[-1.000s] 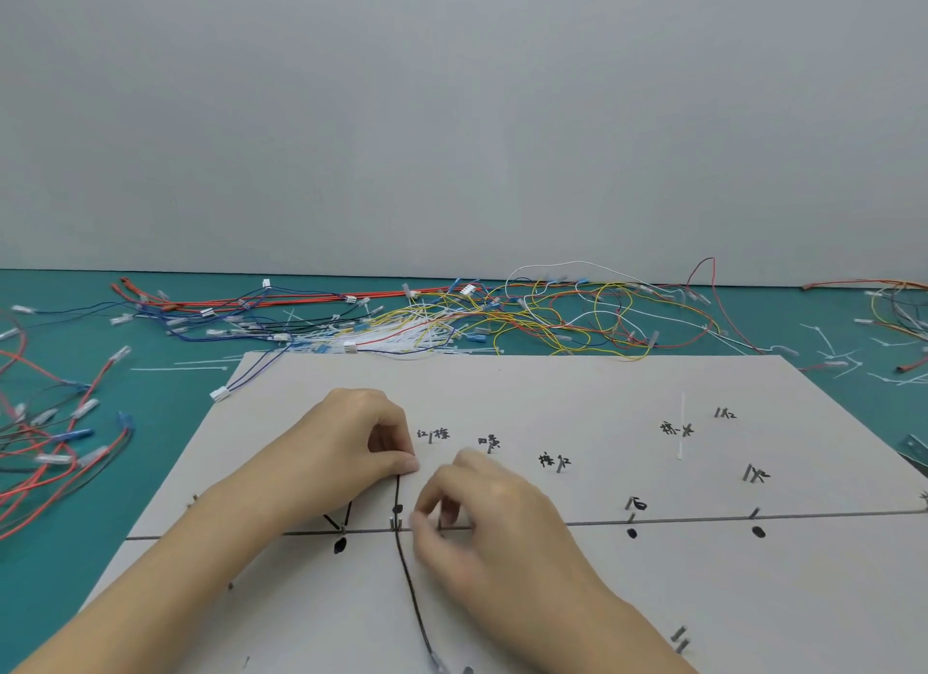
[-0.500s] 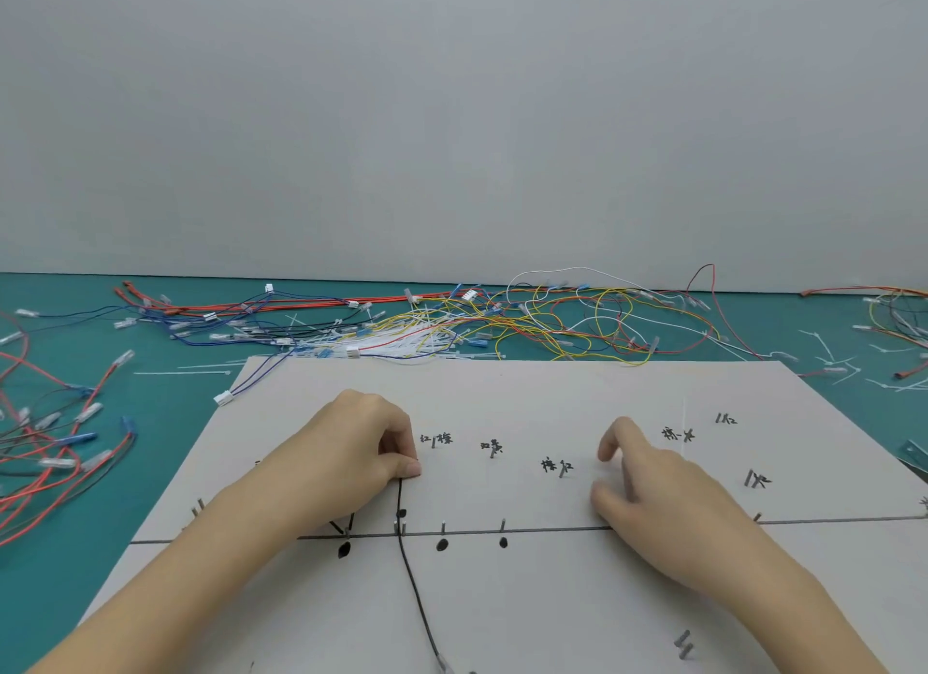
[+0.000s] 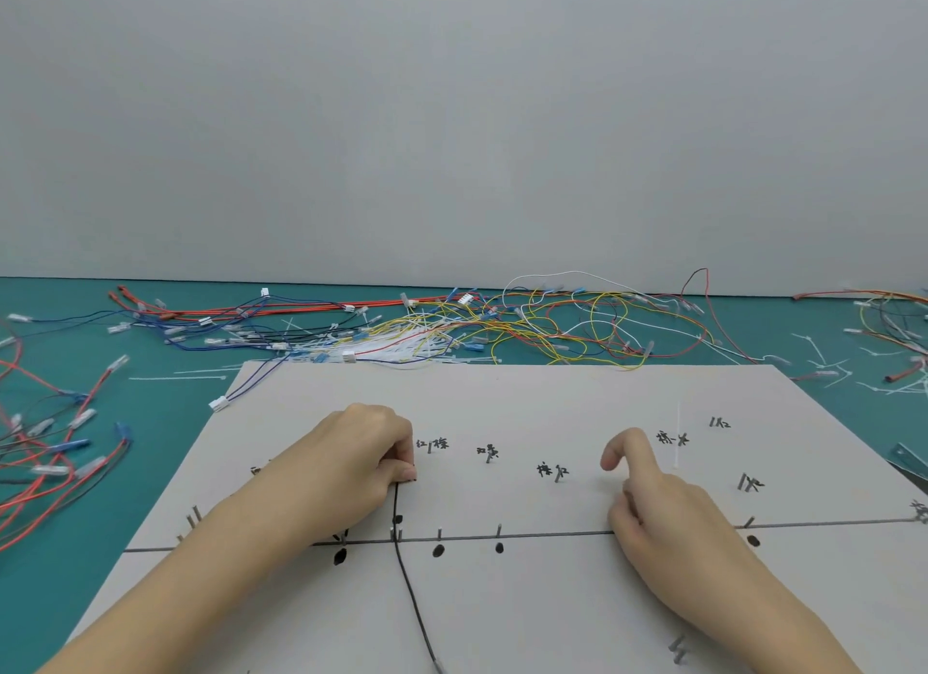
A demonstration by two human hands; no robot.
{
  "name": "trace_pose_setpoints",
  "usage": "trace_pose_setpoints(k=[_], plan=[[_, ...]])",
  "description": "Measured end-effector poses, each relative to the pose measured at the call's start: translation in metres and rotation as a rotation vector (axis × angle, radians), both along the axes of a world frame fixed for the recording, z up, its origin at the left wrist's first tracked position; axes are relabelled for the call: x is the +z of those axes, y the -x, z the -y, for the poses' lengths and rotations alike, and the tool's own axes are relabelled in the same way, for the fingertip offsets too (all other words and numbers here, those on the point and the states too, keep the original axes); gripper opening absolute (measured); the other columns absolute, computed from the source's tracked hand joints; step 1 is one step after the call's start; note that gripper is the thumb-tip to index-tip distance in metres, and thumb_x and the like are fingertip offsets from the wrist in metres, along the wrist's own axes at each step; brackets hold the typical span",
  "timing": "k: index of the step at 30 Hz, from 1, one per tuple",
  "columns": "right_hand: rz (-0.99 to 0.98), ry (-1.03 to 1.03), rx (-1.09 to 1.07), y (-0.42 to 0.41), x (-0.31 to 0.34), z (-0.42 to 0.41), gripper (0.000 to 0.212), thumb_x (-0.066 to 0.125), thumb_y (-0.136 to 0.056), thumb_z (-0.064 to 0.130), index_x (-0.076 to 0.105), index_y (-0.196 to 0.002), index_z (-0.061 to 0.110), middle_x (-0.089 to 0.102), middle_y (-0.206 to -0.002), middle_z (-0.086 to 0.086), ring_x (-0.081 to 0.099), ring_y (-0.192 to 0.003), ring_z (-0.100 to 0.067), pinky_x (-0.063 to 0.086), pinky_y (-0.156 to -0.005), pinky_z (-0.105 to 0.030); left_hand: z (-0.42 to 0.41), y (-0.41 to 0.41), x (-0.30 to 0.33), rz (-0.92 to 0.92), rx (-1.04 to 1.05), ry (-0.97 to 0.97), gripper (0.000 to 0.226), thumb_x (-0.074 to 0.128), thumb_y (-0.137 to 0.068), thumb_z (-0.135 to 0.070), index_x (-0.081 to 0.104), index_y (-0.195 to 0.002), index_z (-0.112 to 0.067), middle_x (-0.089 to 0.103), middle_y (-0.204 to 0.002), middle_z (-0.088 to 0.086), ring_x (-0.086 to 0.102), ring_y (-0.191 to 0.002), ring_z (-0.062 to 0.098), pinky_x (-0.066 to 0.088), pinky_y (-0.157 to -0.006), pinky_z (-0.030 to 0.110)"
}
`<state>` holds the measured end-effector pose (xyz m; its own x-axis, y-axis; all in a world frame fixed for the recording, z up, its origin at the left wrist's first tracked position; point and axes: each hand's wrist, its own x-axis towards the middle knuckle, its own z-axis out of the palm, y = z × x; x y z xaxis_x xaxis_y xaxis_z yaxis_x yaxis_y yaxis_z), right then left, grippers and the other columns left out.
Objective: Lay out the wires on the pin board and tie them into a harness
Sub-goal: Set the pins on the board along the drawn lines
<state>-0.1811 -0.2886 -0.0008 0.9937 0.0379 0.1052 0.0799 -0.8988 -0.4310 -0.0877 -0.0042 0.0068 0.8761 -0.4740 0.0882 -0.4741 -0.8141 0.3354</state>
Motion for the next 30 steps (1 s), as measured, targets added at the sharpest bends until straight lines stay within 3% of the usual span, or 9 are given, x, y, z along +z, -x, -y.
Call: trace_pose_setpoints(k=[8,16,30], plan=[[0.047,0.09,-0.033,0.003,-0.004,-0.007,0.034,0.036,-0.091,0.01,0.015,-0.096,0.036,0.046,-0.058,0.003,0.051,-0.063,-0.022,0.038,-0.062,-0.034,0.001,0.002,-0.004,0.068,-0.033,-0.037,0.019,0.061,-0.093,-0.027,0.053,-0.077,-0.031,0.05,-0.08,-0.018,0.05,-0.079,0.007,0.038,-0.069,0.019],[0.067,0.072,0.03,-0.01,-0.005,-0.001,0.032,0.039,-0.09,0.008,0.019,-0.095,0.033,0.047,-0.058,0.001,0.048,-0.06,-0.021,0.036,-0.058,-0.031,0.0,-0.002,-0.004,0.086,-0.007,-0.023,0.017,0.061,-0.093,-0.028,0.053,-0.078,-0.029,0.05,-0.08,-0.016,0.049,-0.081,0.008,0.035,-0.07,0.021],[0.104,0.057,0.044,-0.027,-0.008,-0.005,0.027,0.04,-0.087,0.008,0.023,-0.092,0.029,0.045,-0.056,0.002,0.044,-0.059,-0.022,0.031,-0.054,-0.03,-0.001,-0.015,-0.005,0.082,0.075,0.045,0.018,0.066,-0.088,-0.024,0.058,-0.075,-0.03,0.054,-0.079,-0.015,0.049,-0.078,0.003,0.032,-0.063,0.013]])
